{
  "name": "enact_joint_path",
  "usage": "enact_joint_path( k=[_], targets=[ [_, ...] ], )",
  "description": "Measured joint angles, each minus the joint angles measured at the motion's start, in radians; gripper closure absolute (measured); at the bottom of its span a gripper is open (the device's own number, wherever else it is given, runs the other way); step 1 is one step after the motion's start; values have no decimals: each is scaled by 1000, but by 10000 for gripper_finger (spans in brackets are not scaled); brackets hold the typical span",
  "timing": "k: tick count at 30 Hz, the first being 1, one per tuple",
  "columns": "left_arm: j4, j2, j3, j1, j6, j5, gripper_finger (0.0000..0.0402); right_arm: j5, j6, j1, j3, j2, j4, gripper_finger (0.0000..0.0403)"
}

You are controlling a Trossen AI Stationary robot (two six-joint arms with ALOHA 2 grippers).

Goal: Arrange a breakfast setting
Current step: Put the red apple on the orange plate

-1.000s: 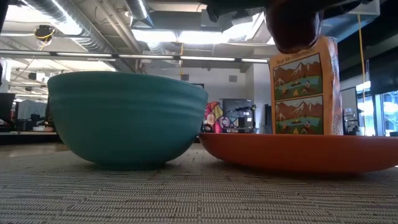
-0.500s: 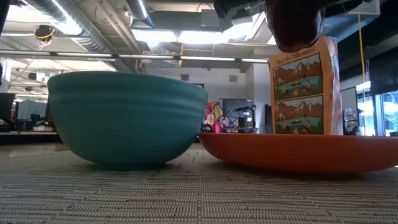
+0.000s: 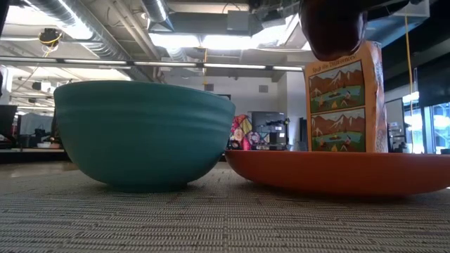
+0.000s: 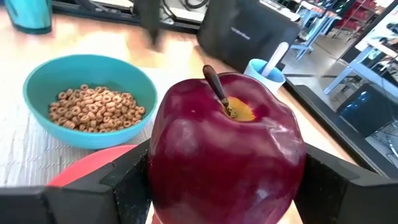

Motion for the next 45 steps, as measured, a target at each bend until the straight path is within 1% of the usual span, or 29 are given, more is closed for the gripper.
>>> enact_joint_path(
  k=[3, 5, 8, 10, 16, 19, 21, 25, 31, 39, 45],
  targets=[
    [6, 0, 0, -1, 46, 77, 312, -25, -7, 0, 0, 0, 2, 113],
    [23, 0, 0, -1, 65, 81, 312, -36, -22, 0, 0, 0, 6, 113],
    [24, 0, 0, 4, 78, 49, 312, -47, -37, 0, 0, 0, 21, 113],
    [24, 0, 0, 9, 98, 54, 312, -61, -62, 0, 0, 0, 38, 113],
    [25, 15, 2, 7, 209, 165, 312, -94, -142, 0, 0, 0, 100, 113],
    [45, 35, 2, 5, 226, 200, 312, -102, -160, 0, 0, 0, 119, 113],
    [48, 41, 2, 6, 231, 195, 312, -112, -161, 0, -2, 0, 118, 113],
    [53, 45, 2, 10, 243, 149, 312, -120, -165, 0, -2, 0, 123, 113],
    [57, 45, 2, 12, 260, 143, 312, -151, -211, 0, -2, 0, 133, 113],
    [57, 45, 2, 14, 272, 145, 312, -150, -214, 0, -2, 0, 136, 113],
    [57, 45, 2, 11, 263, 108, 321, -142, -224, -2, -2, 0, 144, 113]
  ],
)
